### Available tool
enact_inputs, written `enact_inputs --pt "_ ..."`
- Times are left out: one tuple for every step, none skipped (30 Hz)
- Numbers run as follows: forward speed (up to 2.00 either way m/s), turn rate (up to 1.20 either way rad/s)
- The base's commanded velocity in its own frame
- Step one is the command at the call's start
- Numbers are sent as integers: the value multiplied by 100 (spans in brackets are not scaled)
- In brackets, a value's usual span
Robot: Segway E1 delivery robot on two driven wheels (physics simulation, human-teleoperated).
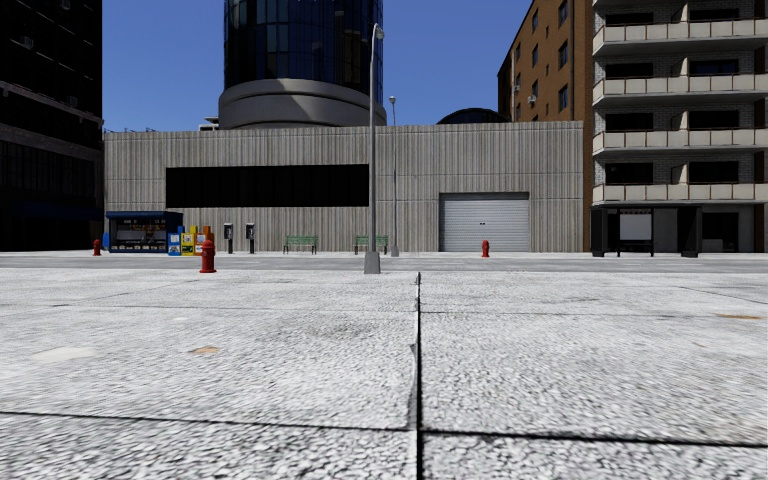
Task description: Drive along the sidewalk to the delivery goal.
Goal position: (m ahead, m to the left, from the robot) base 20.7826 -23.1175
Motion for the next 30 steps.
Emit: enact_inputs --pt "0 0" --pt "0 0" --pt "0 0" --pt "0 0" --pt "0 0" --pt "0 0" --pt "0 0" --pt "0 0" --pt "0 0" --pt "0 0" --pt "0 0" --pt "0 0" --pt "0 0" --pt "0 0" --pt "0 0" --pt "0 0" --pt "0 0" --pt "0 0" --pt "0 0" --pt "0 0" --pt "0 0" --pt "0 0" --pt "0 0" --pt "0 0" --pt "0 0" --pt "0 0" --pt "0 0" --pt "0 0" --pt "0 0" --pt "0 0"
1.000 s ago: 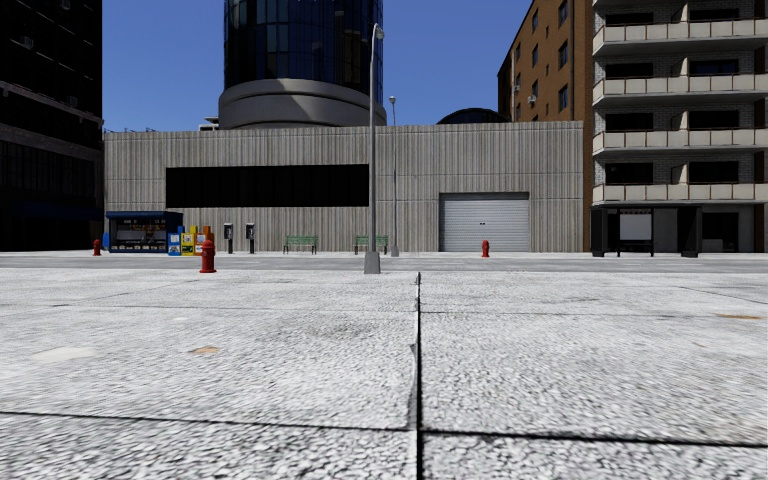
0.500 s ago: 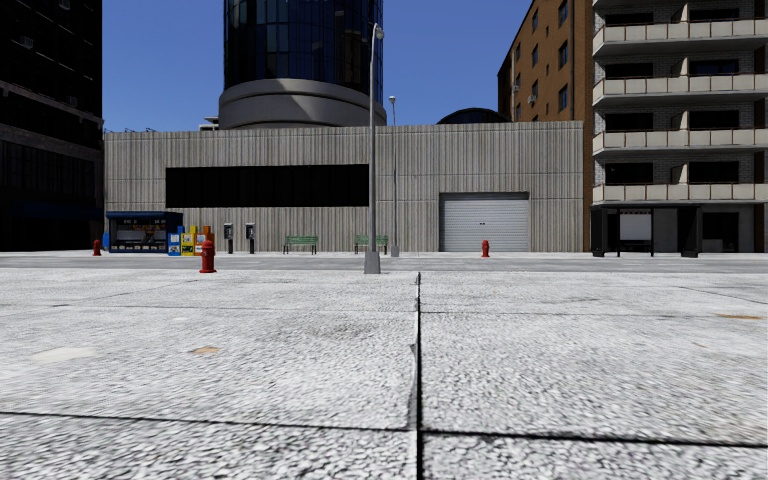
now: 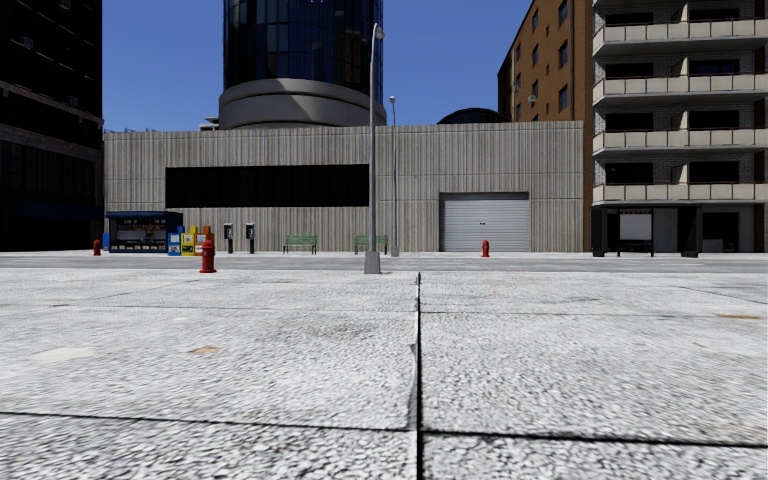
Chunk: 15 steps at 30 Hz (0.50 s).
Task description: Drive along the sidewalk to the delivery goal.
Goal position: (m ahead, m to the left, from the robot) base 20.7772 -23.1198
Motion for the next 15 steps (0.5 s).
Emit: enact_inputs --pt "112 0" --pt "112 0" --pt "200 0" --pt "200 0" --pt "200 0" --pt "200 0" --pt "200 0" --pt "200 0" --pt "200 0" --pt "200 0" --pt "200 0" --pt "200 0" --pt "200 0" --pt "200 0" --pt "200 0"
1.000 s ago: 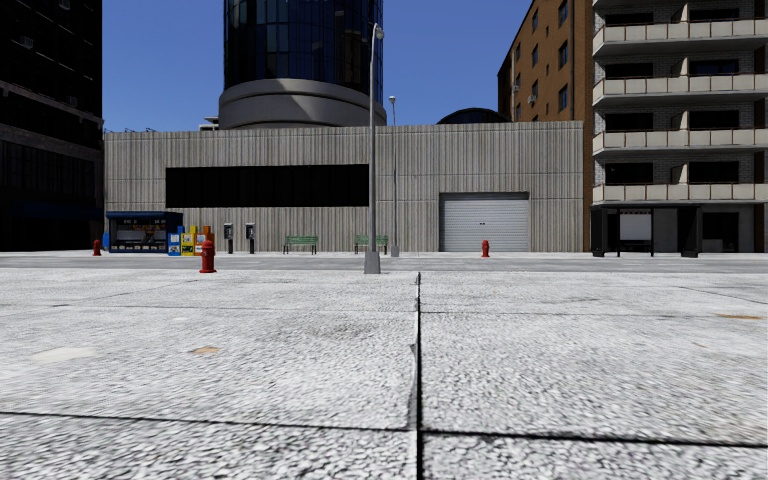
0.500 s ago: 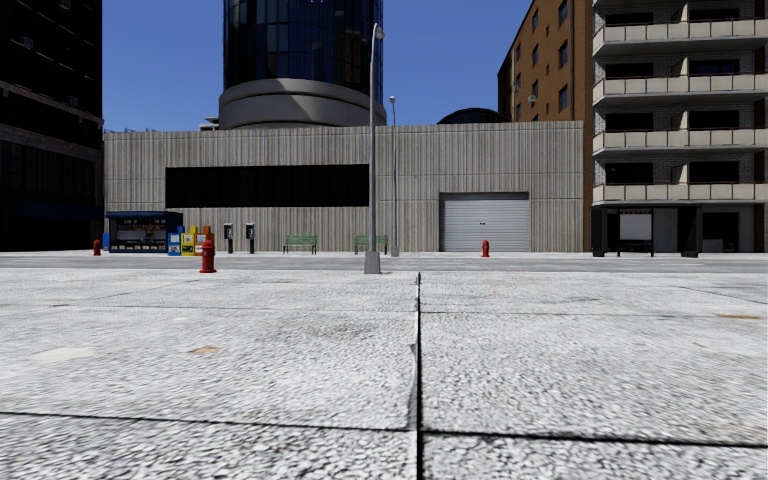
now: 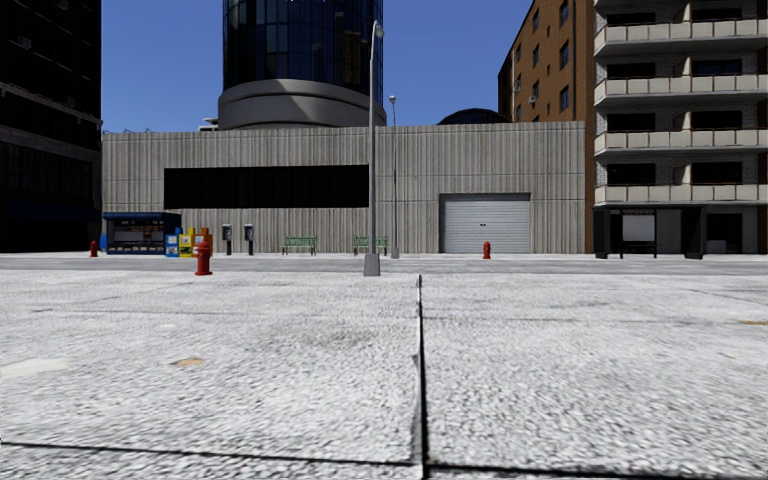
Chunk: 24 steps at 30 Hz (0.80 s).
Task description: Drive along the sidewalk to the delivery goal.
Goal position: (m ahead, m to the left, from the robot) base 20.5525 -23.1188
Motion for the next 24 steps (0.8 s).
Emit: enact_inputs --pt "200 0" --pt "200 0" --pt "200 0" --pt "200 0" --pt "200 0" --pt "200 0" --pt "200 0" --pt "200 0" --pt "200 -13" --pt "200 -29" --pt "200 -29" --pt "200 -36" --pt "200 -38" --pt "200 -39" --pt "200 -39" --pt "200 -39" --pt "200 -39" --pt "200 -39" --pt "200 -39" --pt "200 -39" --pt "200 -39" --pt "200 -39" --pt "200 -39" --pt "200 -39"
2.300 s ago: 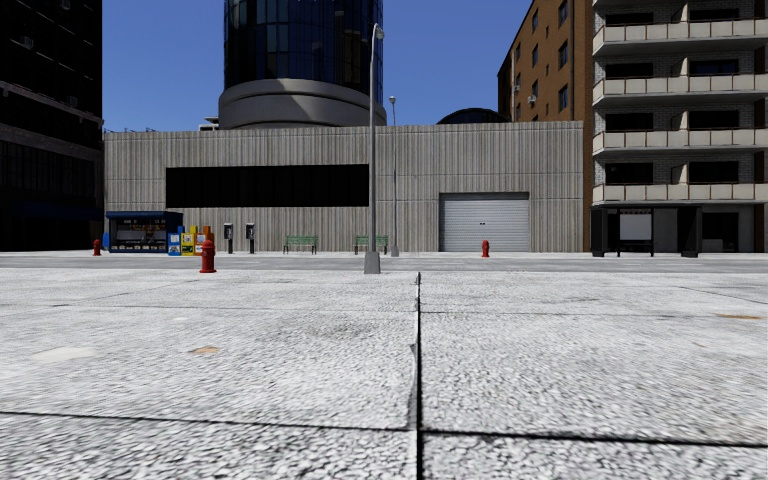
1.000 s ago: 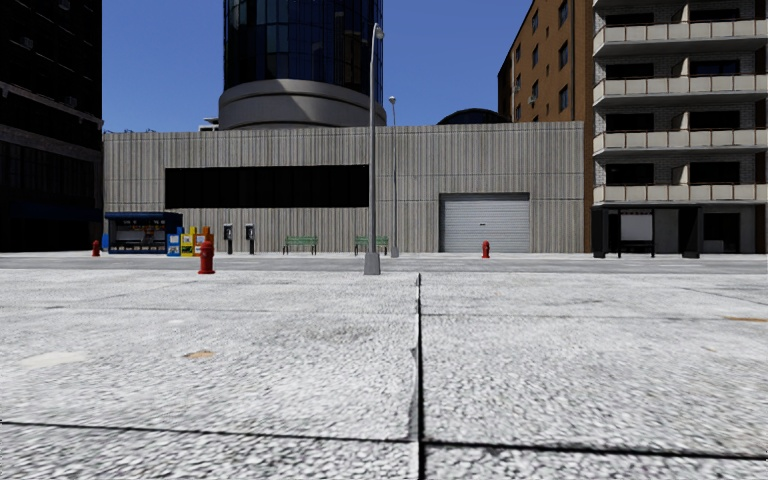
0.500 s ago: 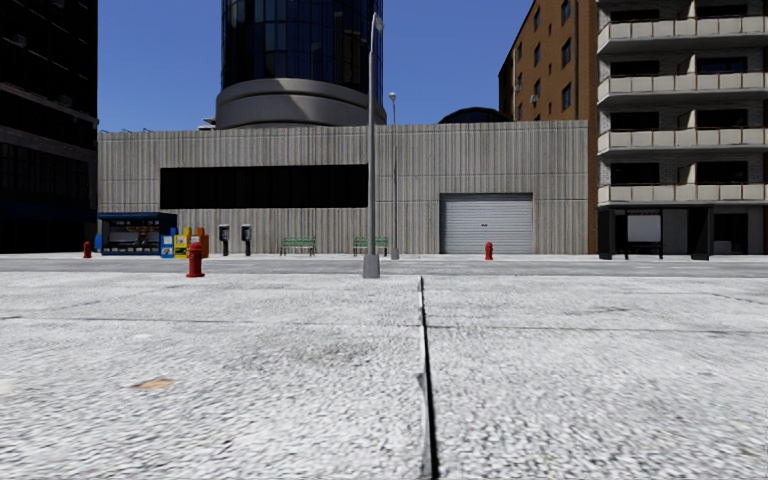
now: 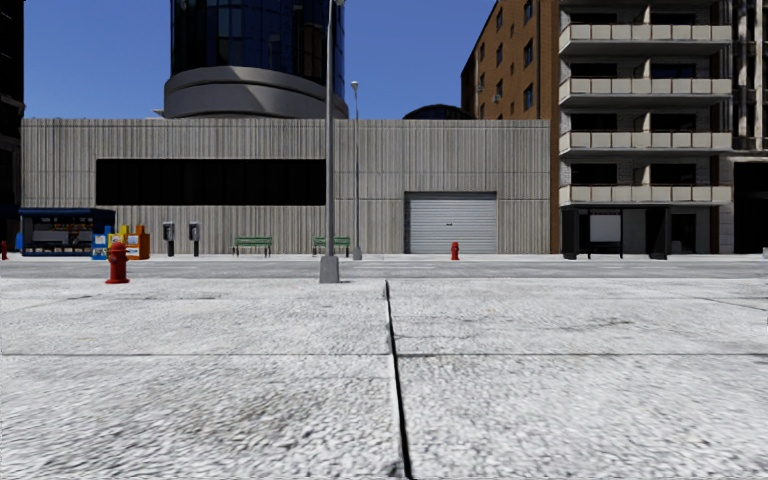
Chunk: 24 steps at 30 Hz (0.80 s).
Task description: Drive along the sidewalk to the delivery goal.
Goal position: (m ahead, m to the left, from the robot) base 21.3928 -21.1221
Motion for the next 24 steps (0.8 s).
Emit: enact_inputs --pt "200 -39" --pt "200 -39" --pt "200 -39" --pt "200 -39" --pt "200 -39" --pt "200 -39" --pt "200 -41" --pt "200 -43" --pt "200 -45" --pt "200 -45" --pt "200 -45" --pt "200 -45" --pt "200 -45" --pt "200 -45" --pt "200 -45" --pt "200 -45" --pt "200 -45" --pt "200 -45" --pt "200 -45" --pt "200 -45" --pt "200 -45" --pt "200 -45" --pt "200 -45" --pt "200 -45"
